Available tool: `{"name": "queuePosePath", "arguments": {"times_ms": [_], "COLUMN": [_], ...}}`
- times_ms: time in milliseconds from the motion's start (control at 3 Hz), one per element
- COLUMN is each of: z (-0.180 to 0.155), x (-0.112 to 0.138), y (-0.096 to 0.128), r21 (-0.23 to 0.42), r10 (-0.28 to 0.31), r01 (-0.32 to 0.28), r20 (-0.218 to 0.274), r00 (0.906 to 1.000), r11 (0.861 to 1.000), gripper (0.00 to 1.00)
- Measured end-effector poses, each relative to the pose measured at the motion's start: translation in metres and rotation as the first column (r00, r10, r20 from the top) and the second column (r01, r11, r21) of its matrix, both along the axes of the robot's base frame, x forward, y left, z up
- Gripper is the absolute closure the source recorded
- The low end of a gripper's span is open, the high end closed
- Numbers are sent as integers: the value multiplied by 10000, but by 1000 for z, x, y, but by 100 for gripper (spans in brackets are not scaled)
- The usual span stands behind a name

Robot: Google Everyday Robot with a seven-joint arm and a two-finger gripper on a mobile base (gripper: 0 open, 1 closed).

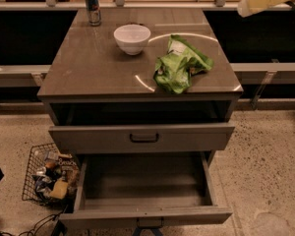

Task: Place green jalapeno chip bag into middle drawer

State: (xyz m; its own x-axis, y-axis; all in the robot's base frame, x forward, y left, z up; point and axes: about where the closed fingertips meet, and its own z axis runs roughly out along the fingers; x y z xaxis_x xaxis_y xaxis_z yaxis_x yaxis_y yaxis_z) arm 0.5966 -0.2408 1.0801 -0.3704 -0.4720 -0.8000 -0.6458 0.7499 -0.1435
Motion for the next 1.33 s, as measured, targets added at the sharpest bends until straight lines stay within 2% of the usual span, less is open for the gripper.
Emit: {"name": "queuePosePath", "arguments": {"times_ms": [333, 667, 1000, 1333], "z": [-36, -95, -140, -146], "x": [10, 29, 42, 44], "y": [32, 57, 67, 70], "r21": [-898, -2061, -2323, -2073], "r10": [-896, -1898, -3105, -3720], "r01": [795, 1359, 2332, 3108], "r20": [-1148, -2698, -3934, -4353], "r00": [9893, 9440, 8654, 8198], "r11": [9928, 9690, 9443, 9276], "gripper": [0, 0, 0, 0]}}
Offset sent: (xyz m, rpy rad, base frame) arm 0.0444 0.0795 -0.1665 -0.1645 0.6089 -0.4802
